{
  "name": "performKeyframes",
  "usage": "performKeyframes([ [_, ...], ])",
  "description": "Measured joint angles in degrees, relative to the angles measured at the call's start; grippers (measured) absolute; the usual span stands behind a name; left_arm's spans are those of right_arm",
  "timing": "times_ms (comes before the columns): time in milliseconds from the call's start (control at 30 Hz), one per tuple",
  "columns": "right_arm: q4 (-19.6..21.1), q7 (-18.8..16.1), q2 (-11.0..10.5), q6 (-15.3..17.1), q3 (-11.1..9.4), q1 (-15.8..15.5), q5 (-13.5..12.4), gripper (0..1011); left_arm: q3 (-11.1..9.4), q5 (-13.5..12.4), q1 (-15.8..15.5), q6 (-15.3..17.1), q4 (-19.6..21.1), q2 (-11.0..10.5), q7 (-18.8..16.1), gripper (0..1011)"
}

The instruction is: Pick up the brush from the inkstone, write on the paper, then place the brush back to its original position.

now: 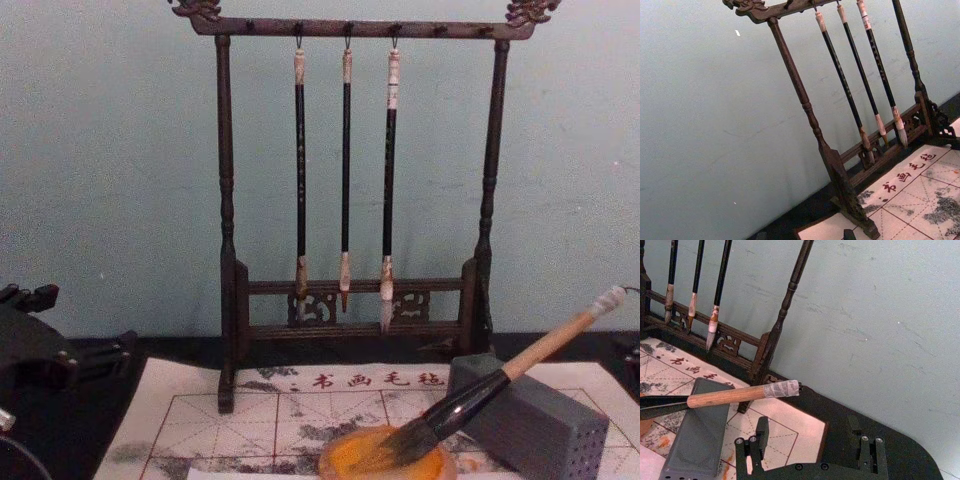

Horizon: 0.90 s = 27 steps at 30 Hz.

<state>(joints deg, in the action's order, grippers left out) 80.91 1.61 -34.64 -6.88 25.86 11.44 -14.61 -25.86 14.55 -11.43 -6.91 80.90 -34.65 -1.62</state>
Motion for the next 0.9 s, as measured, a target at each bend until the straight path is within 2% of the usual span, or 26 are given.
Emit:
performKeyframes([
  [900, -0.01, 0.02, 0.0, -0.03, 0.0, 0.0, 0.07, 1000, 0.0, 0.0, 0.0, 0.0, 0.0, 0.0, 0.0, 1001],
])
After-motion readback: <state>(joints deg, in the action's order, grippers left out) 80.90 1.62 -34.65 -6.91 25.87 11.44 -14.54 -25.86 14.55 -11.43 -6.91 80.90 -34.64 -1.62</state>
